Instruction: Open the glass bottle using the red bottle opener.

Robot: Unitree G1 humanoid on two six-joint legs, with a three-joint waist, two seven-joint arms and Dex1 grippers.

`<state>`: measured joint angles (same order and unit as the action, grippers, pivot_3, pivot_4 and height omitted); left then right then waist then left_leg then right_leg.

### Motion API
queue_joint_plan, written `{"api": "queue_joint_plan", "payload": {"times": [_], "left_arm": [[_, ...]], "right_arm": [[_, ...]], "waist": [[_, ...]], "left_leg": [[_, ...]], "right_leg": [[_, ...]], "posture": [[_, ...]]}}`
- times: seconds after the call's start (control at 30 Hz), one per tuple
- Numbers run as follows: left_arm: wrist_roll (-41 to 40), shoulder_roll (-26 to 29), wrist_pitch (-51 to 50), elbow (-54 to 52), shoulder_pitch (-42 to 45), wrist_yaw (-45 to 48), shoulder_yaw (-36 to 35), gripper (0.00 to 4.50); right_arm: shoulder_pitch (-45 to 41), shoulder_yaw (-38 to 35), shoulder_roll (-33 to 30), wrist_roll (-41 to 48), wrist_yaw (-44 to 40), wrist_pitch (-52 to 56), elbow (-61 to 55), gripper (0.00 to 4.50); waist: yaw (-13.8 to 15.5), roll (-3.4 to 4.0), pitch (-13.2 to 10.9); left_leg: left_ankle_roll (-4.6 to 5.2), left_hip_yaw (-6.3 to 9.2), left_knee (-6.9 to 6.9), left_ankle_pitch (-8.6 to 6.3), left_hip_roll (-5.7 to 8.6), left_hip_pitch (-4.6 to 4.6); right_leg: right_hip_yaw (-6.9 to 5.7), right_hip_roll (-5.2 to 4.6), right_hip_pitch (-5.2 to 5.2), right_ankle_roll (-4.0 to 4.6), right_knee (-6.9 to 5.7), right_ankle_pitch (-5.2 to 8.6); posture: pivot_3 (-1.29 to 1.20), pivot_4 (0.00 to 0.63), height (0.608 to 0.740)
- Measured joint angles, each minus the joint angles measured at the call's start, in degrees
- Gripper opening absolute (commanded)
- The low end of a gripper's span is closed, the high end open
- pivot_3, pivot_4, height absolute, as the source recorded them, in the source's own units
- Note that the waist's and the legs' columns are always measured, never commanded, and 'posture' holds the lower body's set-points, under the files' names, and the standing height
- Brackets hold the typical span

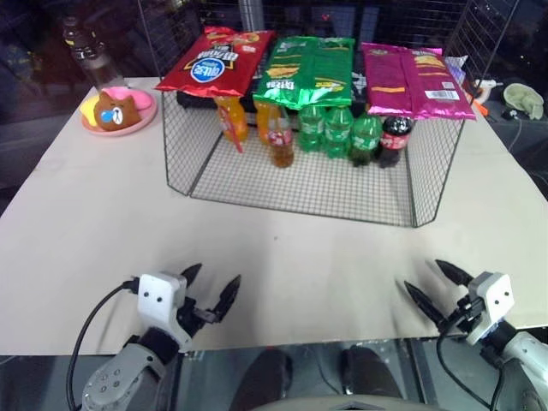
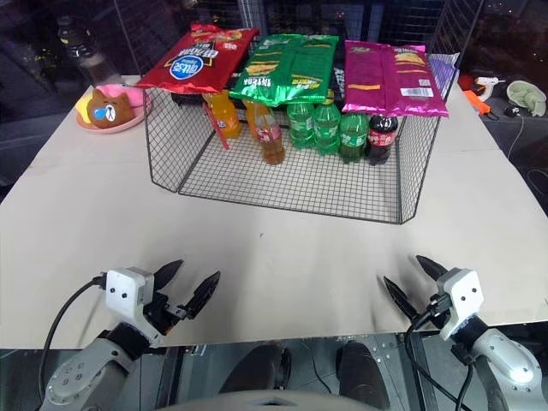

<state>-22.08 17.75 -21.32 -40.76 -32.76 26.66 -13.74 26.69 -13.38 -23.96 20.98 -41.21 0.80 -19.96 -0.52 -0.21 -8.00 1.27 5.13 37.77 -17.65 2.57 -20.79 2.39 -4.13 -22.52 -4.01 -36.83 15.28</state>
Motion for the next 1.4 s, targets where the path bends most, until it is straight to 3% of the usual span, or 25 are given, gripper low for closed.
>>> {"api": "queue_joint_plan", "payload": {"times": [0.27,0.93,1.1,1.4], "left_arm": [[-0.7,-0.3,1.0,0.8,1.4,-0.7,-1.5,4.5],[-0.7,-0.2,0.9,3.0,5.5,-1.3,-1.5,4.5],[-0.8,1.9,-1.3,9.8,19.1,-3.2,-1.6,4.5],[0.8,4.9,-1.4,37.6,50.1,-3.7,-0.9,4.5]], "right_arm": [[0.0,0.1,-0.8,7.2,-2.7,4.1,-2.1,4.37],[-1.2,2.6,-1.9,9.1,-6.3,3.6,-4.9,4.37],[-5.0,3.9,-3.3,12.3,-6.4,6.5,-10.4,4.37],[-12.4,8.8,-3.2,15.2,-2.2,10.2,-20.2,4.37]], "waist": [[0.0,0.0,0.0],[0.1,0.0,0.0],[0.4,0.01,0.0],[0.9,-0.21,-0.1]], "left_leg": [[0.01,0.0,0.01,-0.01,-0.01,0.0],[-0.01,0.02,0.04,0.01,0.0,0.01],[0.0,0.1,0.44,0.01,0.06,0.03],[-0.04,0.1,0.68,0.04,0.23,0.01]], "right_leg": [[0.0,-0.02,0.0,0.0,-0.01,0.0],[-0.02,0.05,0.01,-0.01,-0.04,-0.01],[-0.11,0.13,0.08,-0.01,-0.39,-0.02],[-0.09,0.16,-0.1,-0.02,-0.86,-0.02]], "posture": [[0.0,0.15,0.74],[0.0,0.15,0.74],[0.0,0.15,0.74],[0.0,0.15,0.74]]}}
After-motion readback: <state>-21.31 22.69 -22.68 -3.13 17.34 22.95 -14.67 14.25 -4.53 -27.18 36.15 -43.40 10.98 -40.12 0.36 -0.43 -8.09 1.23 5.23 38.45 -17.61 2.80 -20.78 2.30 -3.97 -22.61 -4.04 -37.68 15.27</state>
